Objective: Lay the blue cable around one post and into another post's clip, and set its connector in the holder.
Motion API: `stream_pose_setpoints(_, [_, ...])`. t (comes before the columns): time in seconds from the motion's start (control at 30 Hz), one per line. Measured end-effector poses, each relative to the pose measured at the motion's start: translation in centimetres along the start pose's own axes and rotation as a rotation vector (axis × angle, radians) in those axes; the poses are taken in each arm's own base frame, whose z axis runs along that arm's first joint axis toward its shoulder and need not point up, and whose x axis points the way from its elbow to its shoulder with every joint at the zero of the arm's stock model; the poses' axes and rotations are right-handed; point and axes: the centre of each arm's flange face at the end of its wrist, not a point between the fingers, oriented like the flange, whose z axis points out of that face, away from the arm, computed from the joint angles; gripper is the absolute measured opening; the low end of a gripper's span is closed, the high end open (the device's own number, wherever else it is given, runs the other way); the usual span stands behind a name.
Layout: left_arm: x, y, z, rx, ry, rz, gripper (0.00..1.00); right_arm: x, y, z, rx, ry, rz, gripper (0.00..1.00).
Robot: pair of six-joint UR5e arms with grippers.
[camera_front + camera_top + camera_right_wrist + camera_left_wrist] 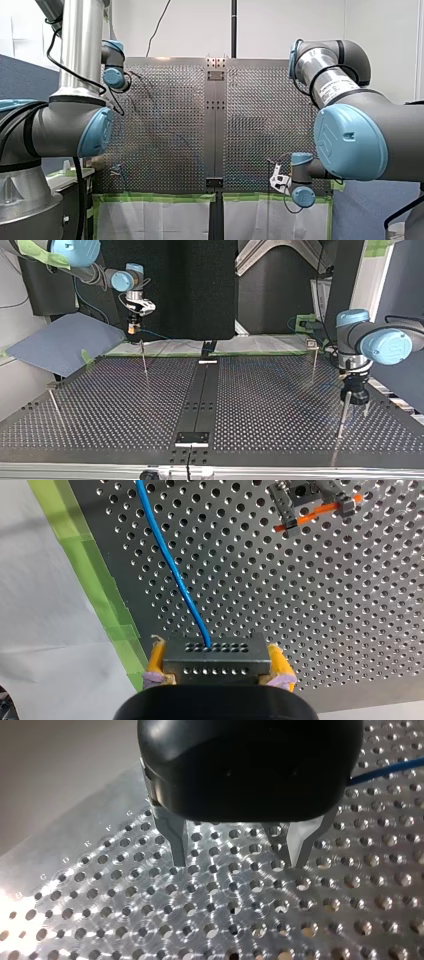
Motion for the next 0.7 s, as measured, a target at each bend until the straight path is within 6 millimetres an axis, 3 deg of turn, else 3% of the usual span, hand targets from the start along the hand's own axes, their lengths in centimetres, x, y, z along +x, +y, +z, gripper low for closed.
stream_pose_setpoints(0.7, [-0.1,0.2,-1.3,0.007,0.050,-0.186,1.00,-0.1,-0.1,0.0,0.001,-0.001,-0.003,0.00])
